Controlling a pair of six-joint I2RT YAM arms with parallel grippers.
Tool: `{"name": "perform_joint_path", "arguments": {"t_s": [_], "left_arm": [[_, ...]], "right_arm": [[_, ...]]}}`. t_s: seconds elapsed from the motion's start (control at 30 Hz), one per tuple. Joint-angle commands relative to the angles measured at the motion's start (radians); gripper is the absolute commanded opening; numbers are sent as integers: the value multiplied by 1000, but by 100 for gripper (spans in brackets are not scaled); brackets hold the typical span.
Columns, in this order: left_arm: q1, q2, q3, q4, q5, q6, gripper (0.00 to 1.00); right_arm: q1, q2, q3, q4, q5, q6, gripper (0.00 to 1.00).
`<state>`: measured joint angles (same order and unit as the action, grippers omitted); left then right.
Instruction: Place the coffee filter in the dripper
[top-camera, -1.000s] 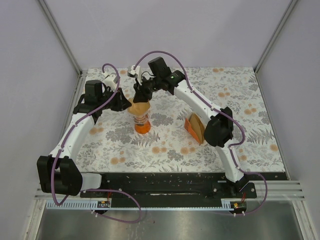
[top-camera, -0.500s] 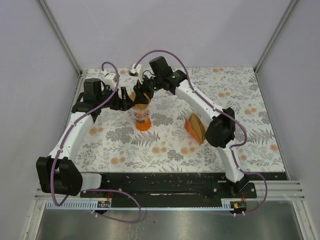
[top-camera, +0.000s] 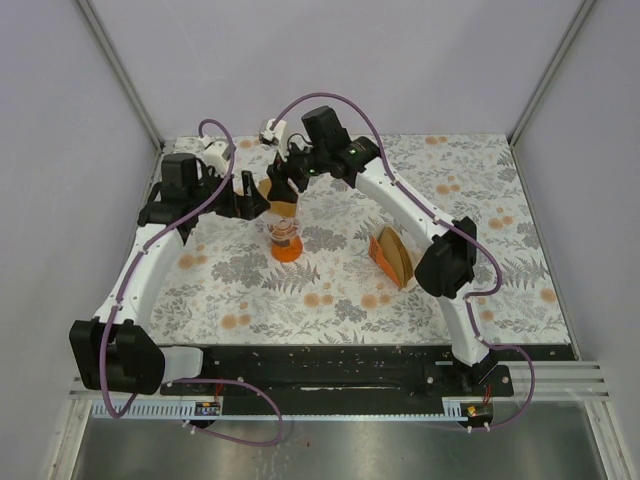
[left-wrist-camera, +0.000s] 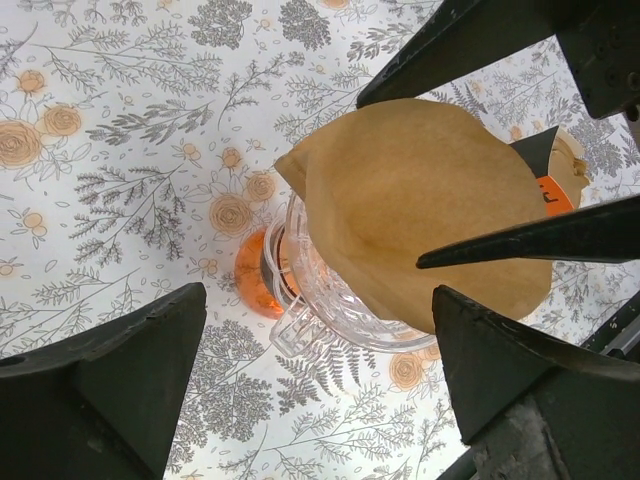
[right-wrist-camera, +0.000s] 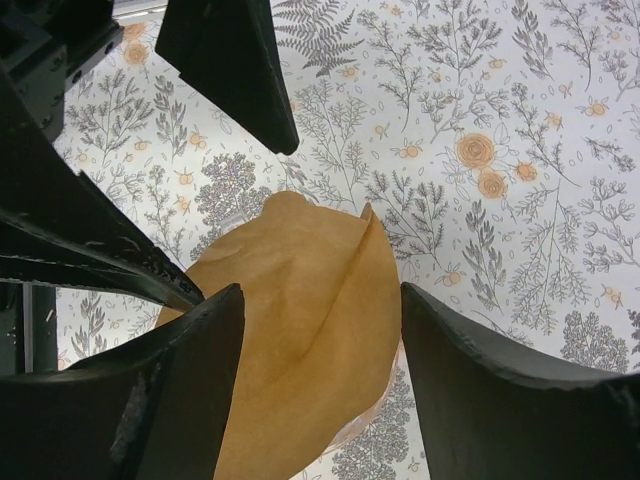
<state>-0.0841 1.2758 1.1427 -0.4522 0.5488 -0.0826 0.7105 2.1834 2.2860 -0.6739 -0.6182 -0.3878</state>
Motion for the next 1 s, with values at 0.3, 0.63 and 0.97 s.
{"name": "perform_joint_path", "arguments": {"t_s": [0.3, 0.63, 0.97], "left_arm": [[23, -55, 75, 0, 37, 18, 99], [61, -50, 101, -2, 45, 3, 99], [132, -59, 71, 9, 65, -22, 99]], "right_arm": [[-3, -247, -172, 212, 71, 81, 63], [27, -281, -327, 231, 43, 98, 12], [44, -174, -281, 103, 126, 81, 0]]}}
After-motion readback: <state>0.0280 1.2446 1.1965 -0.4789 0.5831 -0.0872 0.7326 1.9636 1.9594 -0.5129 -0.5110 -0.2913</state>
